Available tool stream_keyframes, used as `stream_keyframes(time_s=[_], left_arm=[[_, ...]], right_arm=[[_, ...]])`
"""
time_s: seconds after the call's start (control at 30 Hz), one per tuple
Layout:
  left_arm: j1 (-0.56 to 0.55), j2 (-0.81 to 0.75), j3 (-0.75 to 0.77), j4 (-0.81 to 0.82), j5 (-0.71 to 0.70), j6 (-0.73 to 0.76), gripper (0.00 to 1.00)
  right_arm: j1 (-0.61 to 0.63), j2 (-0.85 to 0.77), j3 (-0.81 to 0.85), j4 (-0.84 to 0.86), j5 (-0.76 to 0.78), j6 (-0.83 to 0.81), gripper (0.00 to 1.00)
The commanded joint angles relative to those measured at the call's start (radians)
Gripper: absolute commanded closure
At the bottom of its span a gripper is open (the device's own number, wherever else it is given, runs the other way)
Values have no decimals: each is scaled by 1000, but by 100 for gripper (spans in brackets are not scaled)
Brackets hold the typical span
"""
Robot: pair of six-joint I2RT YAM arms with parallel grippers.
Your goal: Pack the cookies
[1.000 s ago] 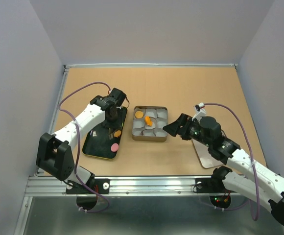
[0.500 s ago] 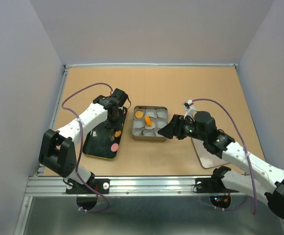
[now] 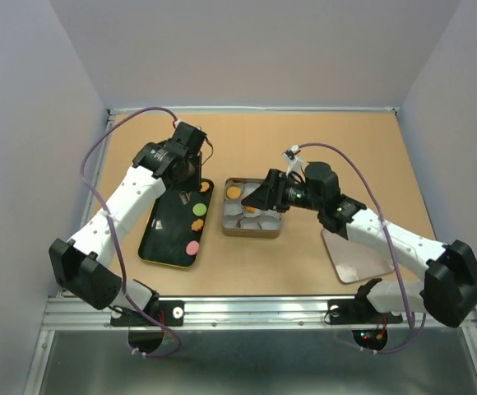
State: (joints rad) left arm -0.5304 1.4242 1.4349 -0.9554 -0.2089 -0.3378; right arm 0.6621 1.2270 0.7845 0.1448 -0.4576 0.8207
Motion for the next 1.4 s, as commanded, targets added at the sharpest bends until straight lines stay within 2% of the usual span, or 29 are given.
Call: stream_keyframes(time_s=[0.0,0.23,0.57,0.8,0.97,1.03,1.07,1.23,1.3,1.37], left_arm=[[-3,-82,111,-26,-23,-7,60],[-2,-140,194,33,65,36,63],[-5,-212,148,89,115,135,63],[-66,-223,101,121,95,160,63],[-132,-196,96,122,25,163,63],[-147,-185,101,119,-3,161,64],[-149,-183,102,116,-15,158,63],[-149,-177,85,109,-66,142,63],[-149,-176,75,121,-57,134,62],[-149,-174,62,138,-31,114,55]], right_arm=[[4,96,140,197,-42,113,12],[4,298,317,415,-89,348,9],[4,543,591,437,-188,514,9],[5,614,645,469,-197,575,10],[11,667,699,476,-191,600,22],[14,681,713,476,-194,609,33],[14,687,720,478,-194,612,44],[14,684,708,478,-194,618,78],[14,680,700,478,-193,617,83],[14,677,690,478,-191,617,89]])
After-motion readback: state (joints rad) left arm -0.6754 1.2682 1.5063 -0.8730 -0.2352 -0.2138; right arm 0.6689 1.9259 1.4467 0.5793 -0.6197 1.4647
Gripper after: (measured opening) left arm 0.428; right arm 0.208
